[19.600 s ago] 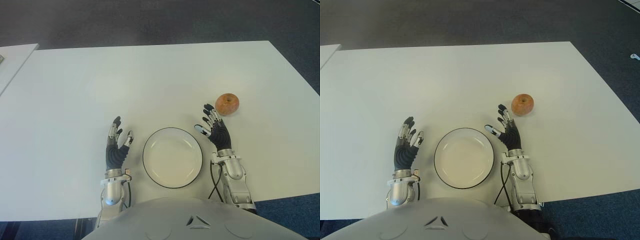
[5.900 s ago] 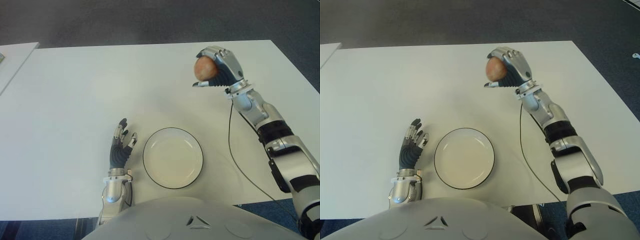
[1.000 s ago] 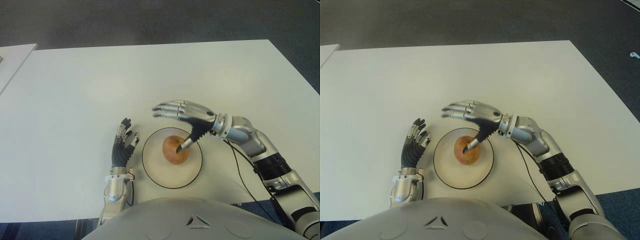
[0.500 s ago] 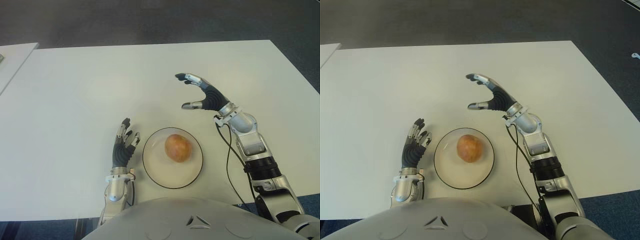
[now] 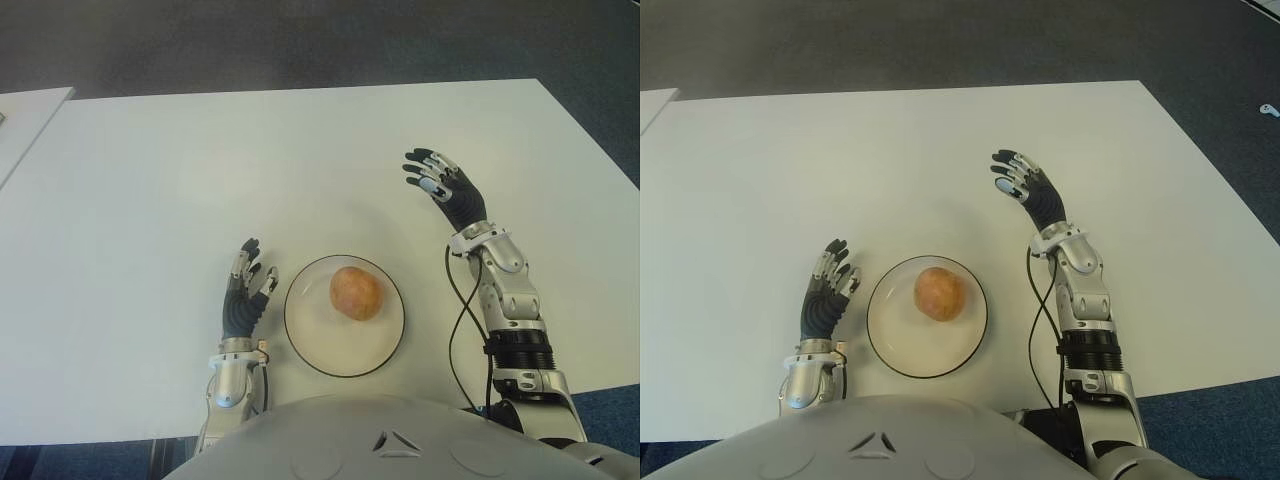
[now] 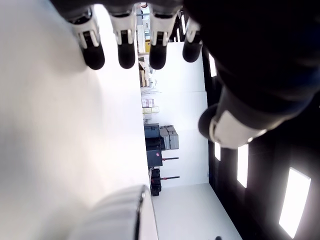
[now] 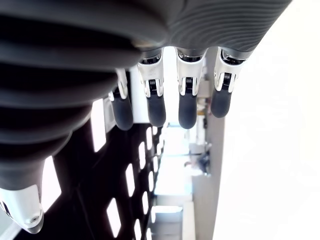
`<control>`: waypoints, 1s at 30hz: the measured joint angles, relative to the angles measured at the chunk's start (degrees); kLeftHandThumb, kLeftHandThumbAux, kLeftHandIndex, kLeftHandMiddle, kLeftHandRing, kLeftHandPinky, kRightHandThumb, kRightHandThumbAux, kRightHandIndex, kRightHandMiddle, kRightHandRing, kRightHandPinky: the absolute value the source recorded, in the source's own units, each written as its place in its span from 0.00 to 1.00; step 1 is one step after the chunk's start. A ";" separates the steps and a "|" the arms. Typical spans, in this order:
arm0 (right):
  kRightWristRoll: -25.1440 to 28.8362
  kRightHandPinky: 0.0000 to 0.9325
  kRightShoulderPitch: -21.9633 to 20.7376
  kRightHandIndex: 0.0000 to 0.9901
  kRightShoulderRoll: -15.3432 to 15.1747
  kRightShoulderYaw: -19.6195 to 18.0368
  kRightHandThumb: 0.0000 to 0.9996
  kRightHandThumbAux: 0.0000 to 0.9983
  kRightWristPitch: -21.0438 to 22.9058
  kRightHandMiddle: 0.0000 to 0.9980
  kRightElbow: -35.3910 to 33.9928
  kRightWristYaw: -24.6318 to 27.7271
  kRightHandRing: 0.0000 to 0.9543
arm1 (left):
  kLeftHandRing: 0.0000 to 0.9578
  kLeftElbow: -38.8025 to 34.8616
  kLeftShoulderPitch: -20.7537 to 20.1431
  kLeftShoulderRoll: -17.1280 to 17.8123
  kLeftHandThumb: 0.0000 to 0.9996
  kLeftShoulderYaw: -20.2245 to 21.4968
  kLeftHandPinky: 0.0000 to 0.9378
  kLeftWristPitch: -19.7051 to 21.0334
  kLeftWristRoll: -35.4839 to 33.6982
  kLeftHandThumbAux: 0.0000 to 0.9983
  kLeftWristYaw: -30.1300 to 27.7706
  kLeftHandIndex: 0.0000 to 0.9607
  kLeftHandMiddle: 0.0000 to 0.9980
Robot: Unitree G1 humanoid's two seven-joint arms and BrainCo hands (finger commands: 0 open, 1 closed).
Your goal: Put the apples into the plate.
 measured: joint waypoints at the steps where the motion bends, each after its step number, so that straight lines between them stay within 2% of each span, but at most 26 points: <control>1: 0.20 0.16 0.58 0.15 0.42 -0.37 0.36 0.56 -0.27 0.19 0.57 0.03 0.17 | 0.11 -0.02 0.03 0.03 0.11 0.02 0.12 0.00 -0.04 0.64 0.00 0.09 0.10; 5: 1.14 0.15 2.91 0.15 1.94 -1.90 0.38 0.55 -1.34 0.18 2.06 0.25 0.15 | 0.10 -0.03 0.32 0.24 0.11 0.20 0.11 -0.04 -0.33 0.64 -0.01 0.09 0.10; 16: 2.27 0.18 9.09 0.16 3.22 -4.46 0.42 0.56 -4.54 0.19 1.11 1.42 0.16 | 0.08 -0.02 0.69 1.18 0.12 0.56 0.10 -0.29 -1.35 0.64 -0.58 0.09 0.08; 24: 1.24 0.16 10.11 0.16 3.41 -4.00 0.39 0.58 -10.51 0.20 6.80 5.10 0.16 | 0.07 0.01 1.39 1.88 0.13 0.94 0.09 -1.18 -1.74 0.65 -0.93 0.08 0.07; 30: 0.44 0.18 10.40 0.16 3.28 -3.20 0.38 0.61 -13.65 0.21 9.81 6.58 0.18 | 0.06 -0.04 2.27 2.07 0.13 1.07 0.09 -1.69 -2.27 0.65 -1.42 0.08 0.06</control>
